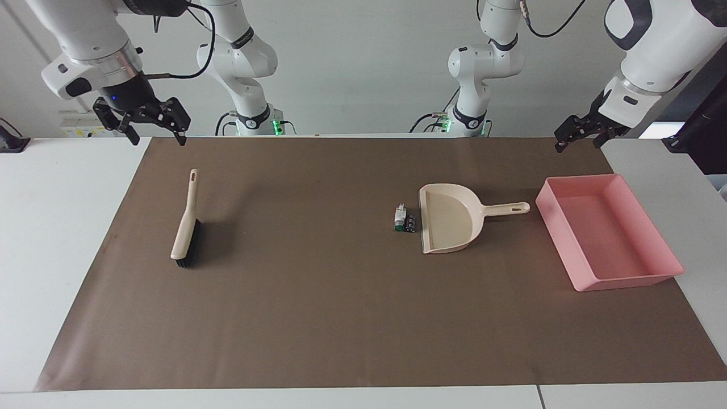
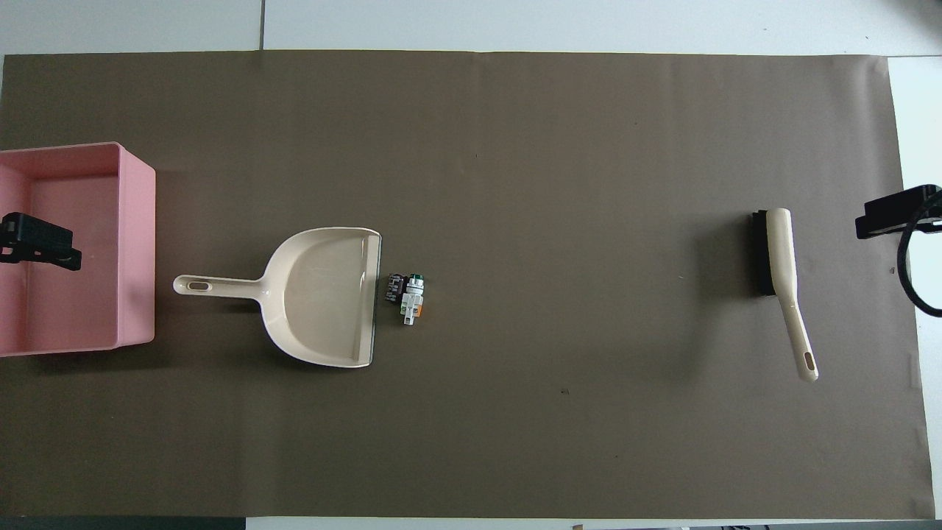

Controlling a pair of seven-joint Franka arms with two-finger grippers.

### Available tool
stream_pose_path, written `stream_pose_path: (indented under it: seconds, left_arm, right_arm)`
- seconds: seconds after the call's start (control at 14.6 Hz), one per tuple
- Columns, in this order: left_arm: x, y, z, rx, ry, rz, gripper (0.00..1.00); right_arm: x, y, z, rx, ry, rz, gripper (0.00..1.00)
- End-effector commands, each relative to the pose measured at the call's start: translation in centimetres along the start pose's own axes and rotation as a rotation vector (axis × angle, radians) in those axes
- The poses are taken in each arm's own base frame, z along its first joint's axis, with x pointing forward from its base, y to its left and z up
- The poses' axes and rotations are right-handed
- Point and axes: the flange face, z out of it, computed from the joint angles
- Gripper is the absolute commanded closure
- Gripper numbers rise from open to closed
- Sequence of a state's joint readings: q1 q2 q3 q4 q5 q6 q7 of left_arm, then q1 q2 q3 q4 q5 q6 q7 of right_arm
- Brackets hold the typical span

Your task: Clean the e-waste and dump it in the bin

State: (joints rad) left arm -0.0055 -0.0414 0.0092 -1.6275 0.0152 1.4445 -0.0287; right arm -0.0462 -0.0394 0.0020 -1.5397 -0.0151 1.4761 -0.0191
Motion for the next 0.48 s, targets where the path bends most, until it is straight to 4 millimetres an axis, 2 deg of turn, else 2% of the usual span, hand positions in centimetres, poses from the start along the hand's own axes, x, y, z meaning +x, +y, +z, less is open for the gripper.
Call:
stream_pose_path:
  seconds: [0.0,0.27,0.41]
  left_arm:
    - [-0.85,0.04,-0.25,0.018,-0.008,-0.007,0.00]
    - [-0.49,0.14,-0.55,0.017,0.026,-0.001,0.00]
    - [-0.42,0.13,0.17,0.019,0.020,0.001,0.00]
  right_arm:
    - [-0.27,0.27,-0.22,-0.002,0.010,-0.019,0.00]
    - [-0.27,0.64,-0.17,0.001,0.007,-0.011,0.00]
    - [-0.38,0.74,-0.11,0.000,0.004,-0.005,0.00]
